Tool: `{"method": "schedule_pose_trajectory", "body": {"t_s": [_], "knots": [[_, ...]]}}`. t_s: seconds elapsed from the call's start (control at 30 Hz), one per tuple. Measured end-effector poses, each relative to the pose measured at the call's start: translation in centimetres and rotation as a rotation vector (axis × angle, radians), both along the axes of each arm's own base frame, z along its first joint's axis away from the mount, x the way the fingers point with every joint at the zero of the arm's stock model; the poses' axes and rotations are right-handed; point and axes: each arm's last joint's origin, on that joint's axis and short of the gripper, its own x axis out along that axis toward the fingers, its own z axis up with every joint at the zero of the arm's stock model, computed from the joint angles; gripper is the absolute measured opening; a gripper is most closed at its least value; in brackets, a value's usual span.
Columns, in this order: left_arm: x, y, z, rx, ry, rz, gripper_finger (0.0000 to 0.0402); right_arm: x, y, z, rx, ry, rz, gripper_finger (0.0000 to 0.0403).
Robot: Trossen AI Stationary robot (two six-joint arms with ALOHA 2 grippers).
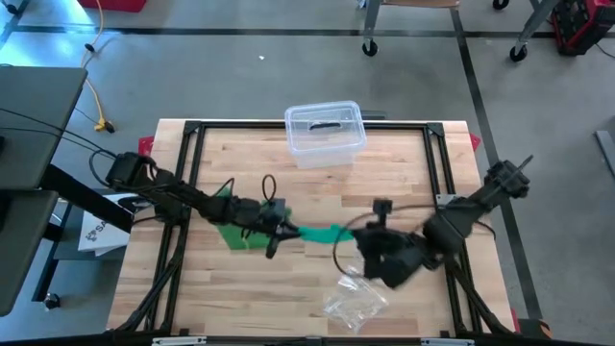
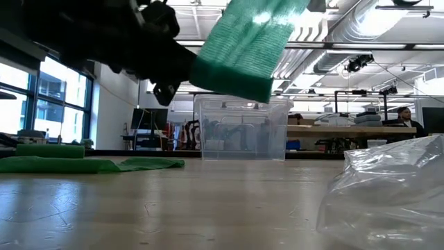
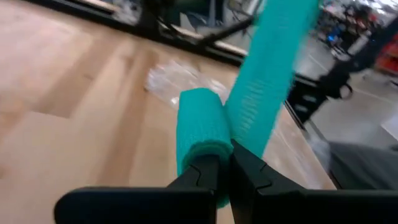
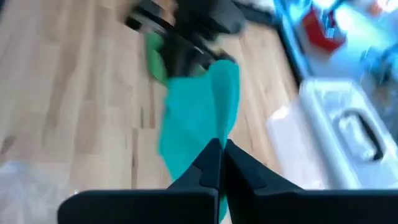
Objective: Roll bandage
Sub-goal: Roll the blue bandage
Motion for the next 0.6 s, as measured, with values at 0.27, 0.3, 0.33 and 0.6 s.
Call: {"method": "schedule_pose_trajectory", "body": {"t_s": [0.27,0.3,0.33,0.6], "knots": [[-0.7,-1.0,-2.3,-0.07,0.216,-0.001,0.0007,3.1,-2.7,-7.6,0.193,0.109,0.064,0.0],[-0.7,-1.0,-2.6,-0.086,0.24,-0.009,0.0007,3.4,-3.0,-8.8,0.227,0.103,0.086,0.0],[-0.7,-1.0,-3.0,-0.107,0.262,-0.018,0.0008,3.7,-3.2,-9.8,0.257,0.083,0.104,0.0],[0.3,-1.1,-5.1,-0.18,0.363,-0.109,0.0052,4.6,-4.7,-12.7,0.385,-0.016,0.134,0.0]]}}
